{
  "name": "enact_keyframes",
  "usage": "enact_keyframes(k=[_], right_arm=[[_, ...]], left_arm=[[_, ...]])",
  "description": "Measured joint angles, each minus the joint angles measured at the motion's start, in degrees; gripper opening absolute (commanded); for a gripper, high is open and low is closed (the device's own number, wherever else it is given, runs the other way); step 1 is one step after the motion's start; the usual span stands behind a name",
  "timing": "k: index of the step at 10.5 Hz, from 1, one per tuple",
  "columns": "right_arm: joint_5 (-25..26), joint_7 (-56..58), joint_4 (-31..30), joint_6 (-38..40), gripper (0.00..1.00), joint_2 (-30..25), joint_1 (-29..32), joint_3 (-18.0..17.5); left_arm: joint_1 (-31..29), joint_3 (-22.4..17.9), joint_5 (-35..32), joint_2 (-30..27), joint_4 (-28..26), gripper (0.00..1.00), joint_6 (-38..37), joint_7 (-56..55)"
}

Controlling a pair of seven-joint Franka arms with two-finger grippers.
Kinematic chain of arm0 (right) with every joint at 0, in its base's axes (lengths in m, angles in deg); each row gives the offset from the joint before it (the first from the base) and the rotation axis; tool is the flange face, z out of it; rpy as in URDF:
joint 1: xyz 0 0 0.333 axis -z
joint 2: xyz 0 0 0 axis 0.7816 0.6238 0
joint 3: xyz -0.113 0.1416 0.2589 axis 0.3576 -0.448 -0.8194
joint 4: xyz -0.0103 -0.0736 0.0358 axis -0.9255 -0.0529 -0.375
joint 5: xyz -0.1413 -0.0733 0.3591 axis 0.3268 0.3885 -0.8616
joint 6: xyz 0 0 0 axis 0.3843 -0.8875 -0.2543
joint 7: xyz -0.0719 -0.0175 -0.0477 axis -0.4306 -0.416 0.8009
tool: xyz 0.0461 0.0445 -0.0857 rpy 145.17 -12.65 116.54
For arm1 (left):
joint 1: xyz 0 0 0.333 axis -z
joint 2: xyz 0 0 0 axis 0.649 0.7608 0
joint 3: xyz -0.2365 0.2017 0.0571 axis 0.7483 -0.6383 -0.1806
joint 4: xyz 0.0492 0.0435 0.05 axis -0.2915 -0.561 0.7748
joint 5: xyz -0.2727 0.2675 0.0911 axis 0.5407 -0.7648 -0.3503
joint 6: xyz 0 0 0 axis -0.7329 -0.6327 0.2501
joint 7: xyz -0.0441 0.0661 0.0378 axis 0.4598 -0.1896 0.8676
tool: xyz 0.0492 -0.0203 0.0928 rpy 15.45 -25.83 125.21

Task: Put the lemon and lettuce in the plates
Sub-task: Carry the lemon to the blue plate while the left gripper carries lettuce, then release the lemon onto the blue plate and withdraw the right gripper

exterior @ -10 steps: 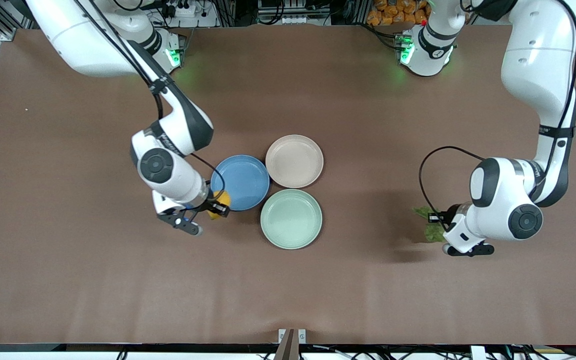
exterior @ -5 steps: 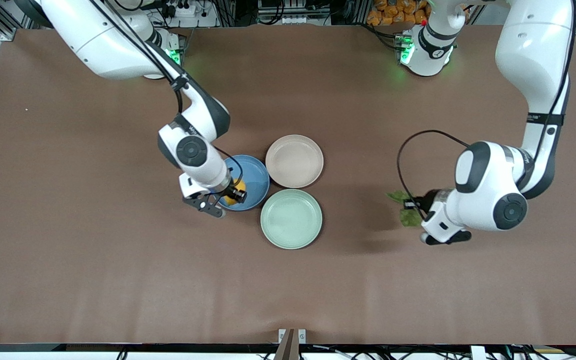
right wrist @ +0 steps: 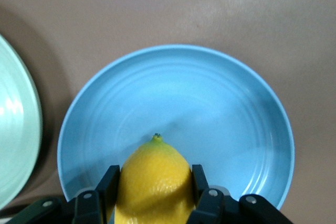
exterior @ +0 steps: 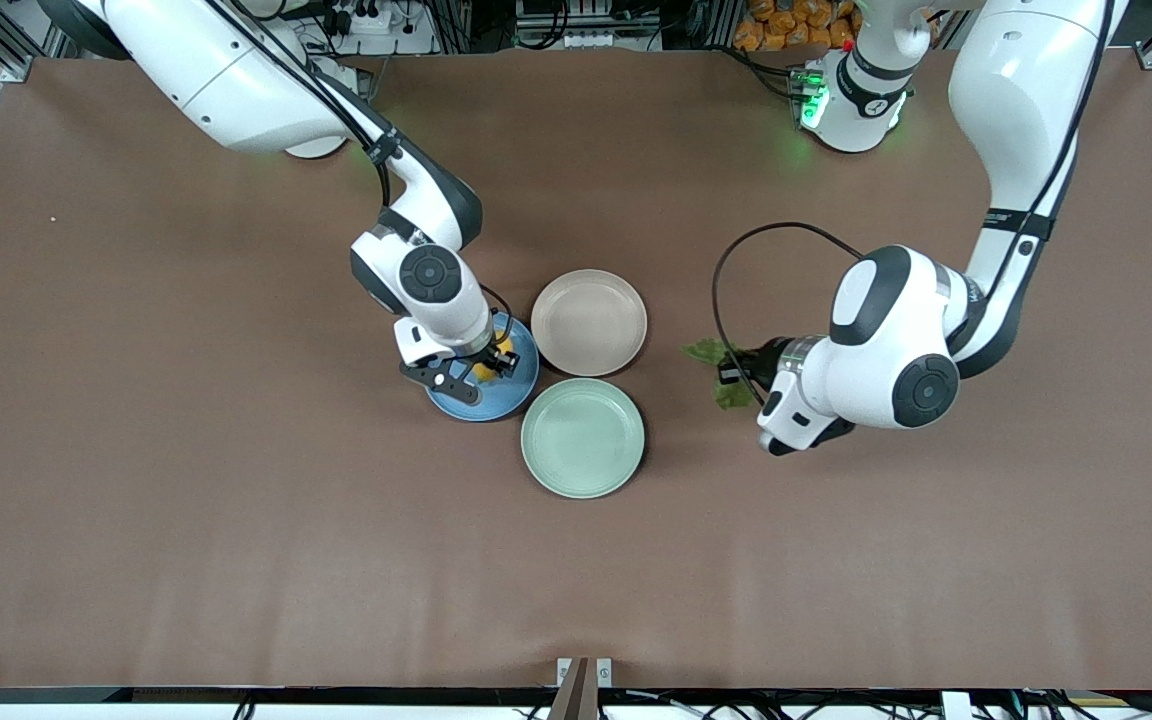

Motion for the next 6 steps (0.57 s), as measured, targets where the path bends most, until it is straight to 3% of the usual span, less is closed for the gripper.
enact_keyframes(k=[1, 6], right_arm=[[0.2, -0.4, -0.3, -0.2, 1.00, 0.1, 0.0, 0.0], [0.6, -1.0, 0.9, -0.9, 1.00, -0.5, 1.6, -0.1]], left_arm=[[1.1, 0.1, 1.1, 0.5, -0.2, 0.00, 1.2, -1.9], [9.0, 0.3, 1.3, 3.4, -0.4, 0.00, 9.0, -13.6]])
